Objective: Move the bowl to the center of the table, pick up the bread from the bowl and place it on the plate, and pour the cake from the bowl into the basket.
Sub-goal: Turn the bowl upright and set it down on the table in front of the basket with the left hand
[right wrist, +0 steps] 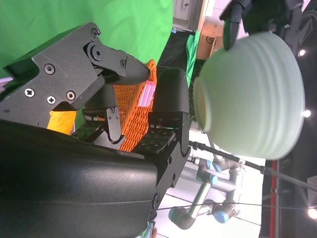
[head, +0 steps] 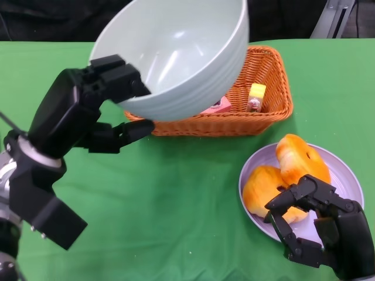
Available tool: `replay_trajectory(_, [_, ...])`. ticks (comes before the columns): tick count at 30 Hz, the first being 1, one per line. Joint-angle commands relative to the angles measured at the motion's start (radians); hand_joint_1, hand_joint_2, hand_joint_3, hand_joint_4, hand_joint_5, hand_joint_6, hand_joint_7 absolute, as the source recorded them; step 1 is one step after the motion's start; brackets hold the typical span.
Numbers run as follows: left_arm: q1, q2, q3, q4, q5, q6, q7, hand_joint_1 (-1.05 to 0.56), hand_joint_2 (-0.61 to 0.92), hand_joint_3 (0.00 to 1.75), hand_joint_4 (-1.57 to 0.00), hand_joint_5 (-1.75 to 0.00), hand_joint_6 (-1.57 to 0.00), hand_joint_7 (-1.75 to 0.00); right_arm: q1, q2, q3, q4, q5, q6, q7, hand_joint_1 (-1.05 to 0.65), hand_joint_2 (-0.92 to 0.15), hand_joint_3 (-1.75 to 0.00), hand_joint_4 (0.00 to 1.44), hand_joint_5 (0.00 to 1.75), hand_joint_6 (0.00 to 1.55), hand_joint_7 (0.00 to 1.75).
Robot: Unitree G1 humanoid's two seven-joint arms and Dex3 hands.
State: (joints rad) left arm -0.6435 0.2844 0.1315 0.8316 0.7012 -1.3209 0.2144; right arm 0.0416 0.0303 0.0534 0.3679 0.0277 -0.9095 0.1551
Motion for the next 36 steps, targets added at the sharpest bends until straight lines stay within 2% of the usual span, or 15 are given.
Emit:
replay_trajectory(1, [0.022, 0.062, -0.021, -0.061, 0.171, 0.020, 0.243, -0.08, 0.74, 0.81, -0.62, -1.75, -0.63, -1.37, -0.005, -0.005, -0.015, 0.003, 0.004, -0.015, -0.012, -0.15, -0.49, -0.96, 0.79, 1.28, 0.74, 1.13])
replay_trajectory(5, [0.030, 0.130, -0.110, -0.100, 0.365, 0.084, 0.536, -0.08, 0.74, 0.82, -0.62, -1.75, -0.62, -1.38, -0.004, -0.004, -0.014, 0.000, 0.004, -0.010, -0.015, -0.15, -0.49, -0.96, 0.80, 1.27, 0.74, 1.12])
replay_trajectory(10, [0.026, 0.200, -0.252, -0.097, 0.494, 0.167, 0.821, -0.08, 0.73, 0.83, -0.61, -1.75, -0.61, -1.40, -0.006, -0.010, -0.012, 0.001, 0.017, -0.009, -0.007, -0.15, -0.49, -0.96, 0.79, 1.28, 0.74, 1.12])
replay_trajectory(12, [0.026, 0.225, -0.313, -0.089, 0.524, 0.194, 0.915, -0.09, 0.76, 0.79, -0.59, -1.75, -0.62, -1.37, -0.006, -0.012, -0.015, -0.001, 0.014, -0.009, -0.008, -0.15, -0.49, -0.95, 0.79, 1.28, 0.74, 1.12])
replay_trajectory(14, [0.036, 0.250, -0.370, -0.082, 0.544, 0.223, 0.991, -0.13, 0.83, 0.67, -0.61, -1.75, -0.63, -1.35, -0.005, -0.015, -0.017, -0.006, 0.015, -0.005, -0.009, -0.14, -0.49, -0.95, 0.78, 1.28, 0.73, 1.13])
replay_trajectory(19, [0.061, 0.285, -0.476, -0.055, 0.540, 0.275, 1.112, -0.15, 0.86, 0.63, -0.63, -1.75, -0.63, -1.34, -0.012, -0.029, -0.026, -0.013, 0.040, 0.005, 0.006, -0.15, -0.52, -0.91, 0.78, 1.29, 0.72, 1.13])
replay_trajectory(22, [0.095, 0.300, -0.516, -0.047, 0.526, 0.306, 1.147, -0.14, 0.88, 0.64, -0.62, -1.75, -0.60, -1.41, -0.022, -0.038, -0.039, -0.011, 0.039, 0.004, 0.005, -0.17, -0.55, -0.86, 0.78, 1.28, 0.72, 1.13])
replay_trajectory(34, [0.192, 0.311, -0.630, -0.036, 0.508, 0.394, 1.254, -0.08, 0.86, 0.62, -0.58, -1.75, -0.50, -1.49, -0.016, -0.045, -0.051, -0.025, 0.065, 0.009, 0.026, -0.16, -0.57, -0.80, 0.78, 1.28, 0.73, 1.11])
replay_trajectory(36, [0.210, 0.305, -0.647, -0.036, 0.507, 0.407, 1.282, -0.09, 0.86, 0.60, -0.57, -1.75, -0.52, -1.44, -0.013, -0.046, -0.053, -0.031, 0.060, 0.012, 0.023, -0.16, -0.58, -0.79, 0.78, 1.29, 0.73, 1.11])
